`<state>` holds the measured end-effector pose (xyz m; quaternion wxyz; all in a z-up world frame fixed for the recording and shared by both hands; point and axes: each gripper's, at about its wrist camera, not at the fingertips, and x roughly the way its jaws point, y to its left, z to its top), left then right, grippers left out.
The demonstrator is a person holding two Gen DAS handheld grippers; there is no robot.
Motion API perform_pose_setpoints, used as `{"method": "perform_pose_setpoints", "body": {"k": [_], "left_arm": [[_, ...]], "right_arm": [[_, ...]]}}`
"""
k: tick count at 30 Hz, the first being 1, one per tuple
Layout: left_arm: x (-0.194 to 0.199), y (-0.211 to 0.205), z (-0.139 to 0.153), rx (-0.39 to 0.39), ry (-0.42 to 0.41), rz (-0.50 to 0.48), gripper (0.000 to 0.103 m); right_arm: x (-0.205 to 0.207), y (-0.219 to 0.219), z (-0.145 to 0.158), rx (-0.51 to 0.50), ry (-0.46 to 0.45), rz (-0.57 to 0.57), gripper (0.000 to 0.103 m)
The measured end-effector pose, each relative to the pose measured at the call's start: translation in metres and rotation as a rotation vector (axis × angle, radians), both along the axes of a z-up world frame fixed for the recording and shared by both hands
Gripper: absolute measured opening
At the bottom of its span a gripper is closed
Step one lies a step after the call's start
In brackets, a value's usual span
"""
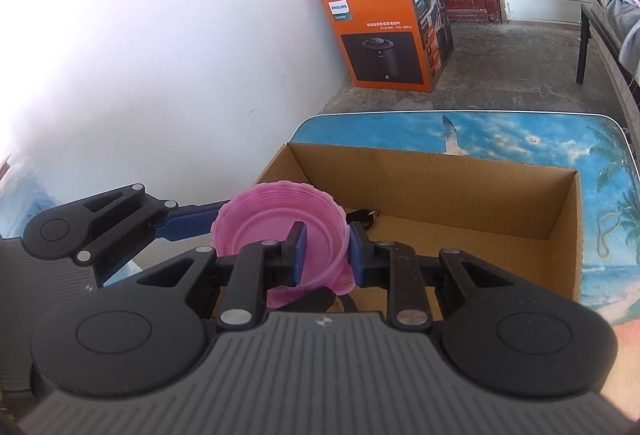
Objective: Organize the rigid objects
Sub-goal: 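Carry the pink lid into the box and open the right tool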
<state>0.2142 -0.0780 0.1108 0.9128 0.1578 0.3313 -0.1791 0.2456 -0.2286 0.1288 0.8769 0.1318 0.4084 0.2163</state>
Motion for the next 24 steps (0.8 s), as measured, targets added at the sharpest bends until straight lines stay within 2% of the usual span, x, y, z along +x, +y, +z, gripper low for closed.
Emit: {"method": "perform_pose_setpoints", "body": {"k": [3, 6, 13, 18, 24], "left_arm": [[0.008, -0.003, -0.004, 0.008, 0.022, 0.002, 0.075], [0.023, -0.002, -0.008, 0.0, 0.079, -0.001, 0.075], [0.068, -0.004, -0.028, 0.012, 0.247, -0.011, 0.074], [0.101, -0.006, -0.048, 0.023, 0.376, -0.01, 0.074], [0.135, -0.001, -0.081, -0.003, 0.549, 0.027, 0.074]], "right_arm": [[0.014, -0.003, -0.006, 0.013, 0.034, 0.006, 0.022], [0.031, -0.005, -0.014, 0.007, 0.082, 0.02, 0.022], [0.073, -0.012, -0.047, 0.035, 0.263, 0.023, 0.022], [0.097, -0.014, -0.07, 0.025, 0.358, 0.031, 0.022], [0.117, -0.011, -0.109, 0.0, 0.455, 0.045, 0.022]]}}
